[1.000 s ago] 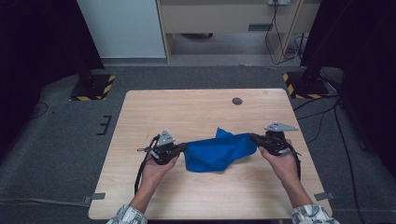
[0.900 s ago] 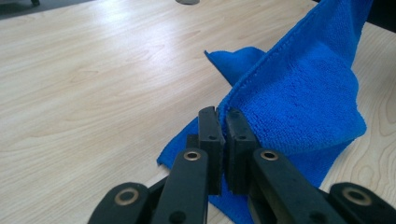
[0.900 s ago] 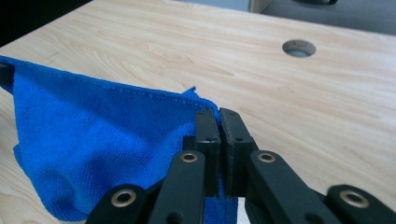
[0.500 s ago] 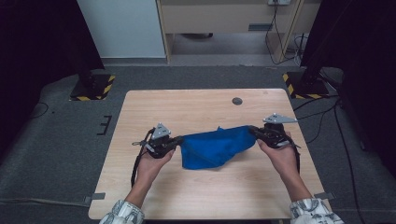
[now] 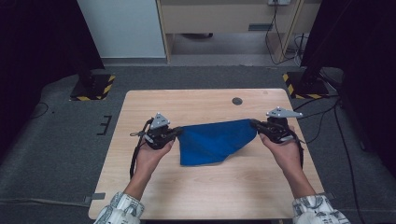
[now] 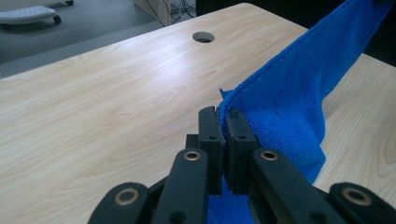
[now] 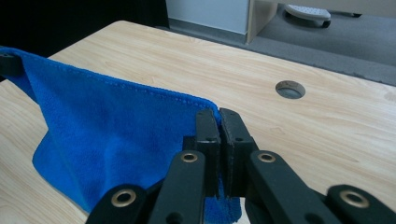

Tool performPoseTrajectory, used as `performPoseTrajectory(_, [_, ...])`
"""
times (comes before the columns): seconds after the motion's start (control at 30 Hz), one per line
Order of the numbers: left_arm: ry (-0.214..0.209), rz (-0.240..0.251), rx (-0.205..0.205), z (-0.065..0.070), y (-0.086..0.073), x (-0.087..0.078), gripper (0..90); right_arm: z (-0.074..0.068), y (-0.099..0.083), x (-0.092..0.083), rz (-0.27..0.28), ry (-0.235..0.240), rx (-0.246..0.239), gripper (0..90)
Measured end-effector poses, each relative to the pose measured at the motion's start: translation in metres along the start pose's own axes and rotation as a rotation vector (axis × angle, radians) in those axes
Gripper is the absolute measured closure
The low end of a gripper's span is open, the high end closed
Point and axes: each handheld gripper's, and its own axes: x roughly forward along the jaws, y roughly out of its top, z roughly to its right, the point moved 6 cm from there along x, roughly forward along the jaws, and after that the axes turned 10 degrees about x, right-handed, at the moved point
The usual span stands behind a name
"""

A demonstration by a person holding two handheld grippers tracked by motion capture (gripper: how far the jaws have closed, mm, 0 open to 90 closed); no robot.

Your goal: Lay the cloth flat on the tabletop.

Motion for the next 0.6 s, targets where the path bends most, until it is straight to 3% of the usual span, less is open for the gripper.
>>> performPoseTrajectory(0.27, [0.009,0.002,0.016,-0.001,0.012,-0.005,87.1,-0.002,0.004,-0.006,0.006,0.004,-0.005,87.4])
performPoseTrajectory(0.6, [-0.018,0.0,0.028,0.007,0.018,-0.013,87.2,-0.002,0.003,-0.015,0.017,0.009,-0.005,87.4])
